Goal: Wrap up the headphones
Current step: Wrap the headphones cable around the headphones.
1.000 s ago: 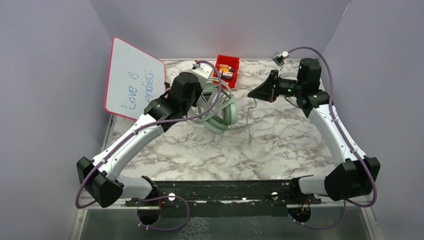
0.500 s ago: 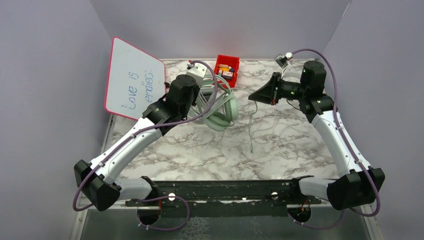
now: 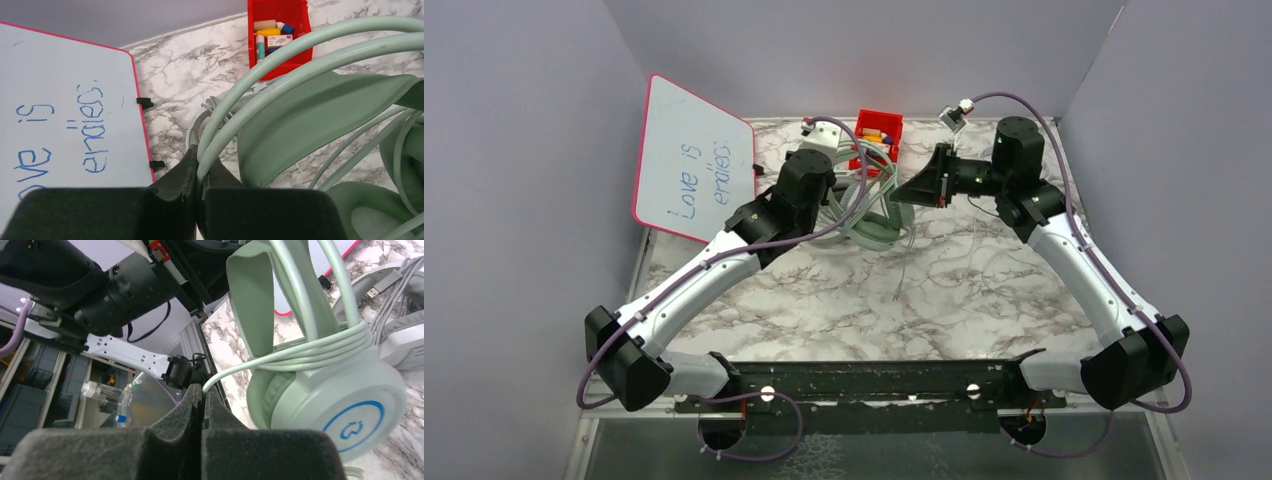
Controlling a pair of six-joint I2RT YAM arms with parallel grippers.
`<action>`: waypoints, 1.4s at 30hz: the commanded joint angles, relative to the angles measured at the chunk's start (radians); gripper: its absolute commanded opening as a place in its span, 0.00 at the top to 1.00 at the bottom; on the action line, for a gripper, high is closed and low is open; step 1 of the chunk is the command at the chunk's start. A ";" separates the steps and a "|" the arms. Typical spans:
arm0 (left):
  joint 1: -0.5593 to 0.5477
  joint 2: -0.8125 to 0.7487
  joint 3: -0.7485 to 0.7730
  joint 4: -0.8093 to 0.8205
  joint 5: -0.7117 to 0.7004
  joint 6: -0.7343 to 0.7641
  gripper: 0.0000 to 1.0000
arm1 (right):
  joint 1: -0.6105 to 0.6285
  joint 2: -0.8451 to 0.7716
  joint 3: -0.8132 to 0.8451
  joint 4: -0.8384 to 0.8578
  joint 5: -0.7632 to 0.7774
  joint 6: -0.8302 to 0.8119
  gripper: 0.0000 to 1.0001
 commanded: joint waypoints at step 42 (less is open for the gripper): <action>-0.143 0.082 0.113 0.463 -0.356 -0.543 1.00 | 0.167 -0.105 -0.031 0.003 0.404 0.132 0.97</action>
